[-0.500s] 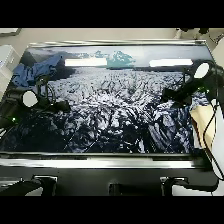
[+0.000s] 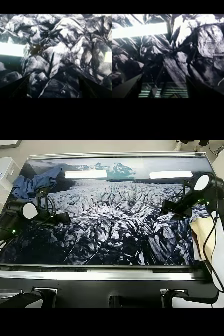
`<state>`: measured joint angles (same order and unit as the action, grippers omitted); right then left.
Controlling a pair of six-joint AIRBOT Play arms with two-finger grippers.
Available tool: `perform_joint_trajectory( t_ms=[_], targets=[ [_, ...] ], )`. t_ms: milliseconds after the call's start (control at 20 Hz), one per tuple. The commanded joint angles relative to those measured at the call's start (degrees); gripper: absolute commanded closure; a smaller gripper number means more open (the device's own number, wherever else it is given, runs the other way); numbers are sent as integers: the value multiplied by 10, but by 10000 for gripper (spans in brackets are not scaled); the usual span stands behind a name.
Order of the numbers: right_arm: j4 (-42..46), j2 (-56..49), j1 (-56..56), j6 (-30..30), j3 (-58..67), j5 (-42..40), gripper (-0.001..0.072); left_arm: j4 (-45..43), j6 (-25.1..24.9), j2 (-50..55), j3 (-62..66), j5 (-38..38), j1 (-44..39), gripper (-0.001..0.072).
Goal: Fold the clothes and pants, and hang the long-sleeved shirts on hangers.
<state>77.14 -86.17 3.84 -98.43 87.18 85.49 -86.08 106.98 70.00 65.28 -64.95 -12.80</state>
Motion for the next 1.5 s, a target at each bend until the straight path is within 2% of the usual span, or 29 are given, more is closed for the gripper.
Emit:
perform_joint_trajectory(
  t_ms=[0,550,600,800,850,950,1000,1100,1200,1250,1350,1450],
  targets=[
    [0,0,0,1,0,0,120,0,0,0,0,0,0,-12],
    [0,0,0,1,0,-23,120,0,0,0,0,0,0,-12],
    [0,0,0,1,0,-23,120,0,13,1,-2,22,0,-12],
    [0,0,0,1,0,-26,120,-1,14,11,-3,193,-1,-12],
    [0,0,0,1,0,-33,120,-24,9,17,-3,282,2,-13],
    [0,0,0,0,0,-54,120,-129,9,50,14,495,37,-13],
    [-2,0,0,0,0,-68,120,-131,13,88,56,518,75,-12],
    [-2,0,0,0,0,-85,120,-92,47,201,210,393,164,-13],
    [-2,0,0,0,0,-103,120,8,51,316,375,250,255,-12],
    [-2,0,0,0,0,-112,120,85,51,368,446,198,301,-13],
    [-5,0,-1,0,0,-131,120,251,51,442,523,165,377,-12],
    [-14,0,0,-8,0,-148,120,372,51,475,518,169,432,-12]
  ],
)
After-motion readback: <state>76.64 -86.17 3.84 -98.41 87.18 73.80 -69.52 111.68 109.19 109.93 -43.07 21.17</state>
